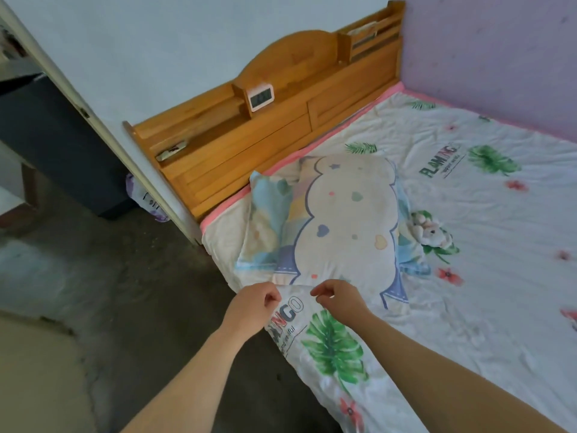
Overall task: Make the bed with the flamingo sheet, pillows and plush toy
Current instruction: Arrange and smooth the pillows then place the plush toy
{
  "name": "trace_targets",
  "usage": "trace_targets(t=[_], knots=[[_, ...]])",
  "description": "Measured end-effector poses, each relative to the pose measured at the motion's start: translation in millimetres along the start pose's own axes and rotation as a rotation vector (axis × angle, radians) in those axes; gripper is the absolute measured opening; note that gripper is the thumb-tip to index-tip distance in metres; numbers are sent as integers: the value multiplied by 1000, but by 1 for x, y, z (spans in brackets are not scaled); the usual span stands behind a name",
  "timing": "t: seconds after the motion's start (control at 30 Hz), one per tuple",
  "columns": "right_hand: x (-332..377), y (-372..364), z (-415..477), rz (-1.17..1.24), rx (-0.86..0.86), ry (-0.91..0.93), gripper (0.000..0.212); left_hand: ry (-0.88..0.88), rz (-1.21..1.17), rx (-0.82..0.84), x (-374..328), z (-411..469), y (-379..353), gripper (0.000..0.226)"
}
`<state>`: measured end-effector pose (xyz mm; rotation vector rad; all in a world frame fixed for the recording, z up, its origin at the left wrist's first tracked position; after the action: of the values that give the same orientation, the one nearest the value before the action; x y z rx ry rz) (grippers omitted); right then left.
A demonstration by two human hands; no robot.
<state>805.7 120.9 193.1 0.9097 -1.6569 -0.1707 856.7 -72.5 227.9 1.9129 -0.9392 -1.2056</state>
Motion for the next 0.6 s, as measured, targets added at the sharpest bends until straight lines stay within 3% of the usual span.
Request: trace_targets(t=[0.3, 0.6], knots=[[17, -20, 77, 72, -115, -171, 24, -100, 50, 134, 43, 111, 36, 13], [31, -26, 113, 190, -297, -334, 23, -298, 9, 247, 22, 214, 56, 14]])
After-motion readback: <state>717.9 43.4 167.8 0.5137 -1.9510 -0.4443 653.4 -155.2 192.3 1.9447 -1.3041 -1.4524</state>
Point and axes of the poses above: each hand's wrist, its own z-axis towards the middle knuckle, its own y-axis out of the back of the hand, x = y × z, the point moved 2 cm from there along z, towards the middle knuckle, and after that the axes turned 8 degrees about y, right-handed, at the moved point
